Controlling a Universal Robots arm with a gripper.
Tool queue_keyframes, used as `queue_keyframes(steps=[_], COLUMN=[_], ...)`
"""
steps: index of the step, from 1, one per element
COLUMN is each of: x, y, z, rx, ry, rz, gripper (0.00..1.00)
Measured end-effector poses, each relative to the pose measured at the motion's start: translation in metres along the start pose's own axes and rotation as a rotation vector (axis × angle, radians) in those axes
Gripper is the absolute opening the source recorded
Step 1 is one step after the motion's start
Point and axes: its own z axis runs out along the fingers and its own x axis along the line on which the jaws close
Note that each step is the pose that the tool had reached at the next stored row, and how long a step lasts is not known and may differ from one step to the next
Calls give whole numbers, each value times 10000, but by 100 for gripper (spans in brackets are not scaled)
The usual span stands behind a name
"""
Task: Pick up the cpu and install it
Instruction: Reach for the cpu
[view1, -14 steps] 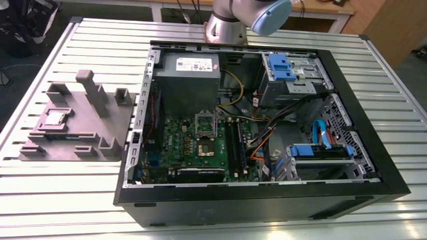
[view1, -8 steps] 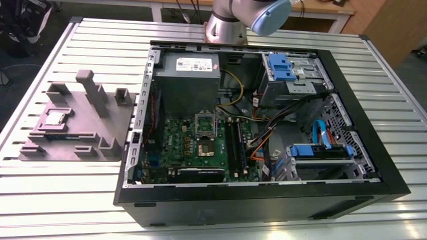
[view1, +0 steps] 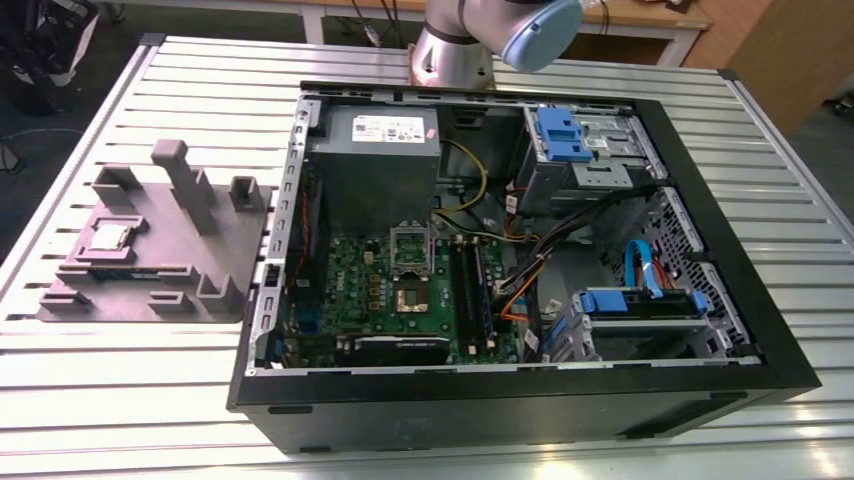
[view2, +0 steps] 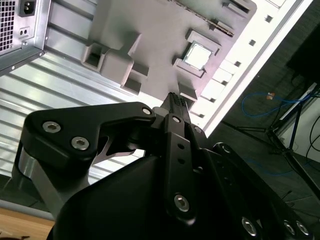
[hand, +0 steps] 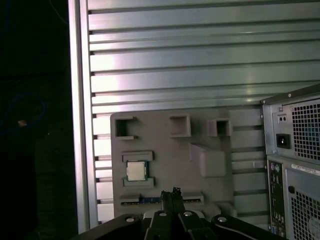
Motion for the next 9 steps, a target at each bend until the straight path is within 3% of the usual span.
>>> queue_keyframes(steps=[9], x=[50], y=[-4], z=[1], rx=[0], ry=[0], rz=[0], gripper=[10])
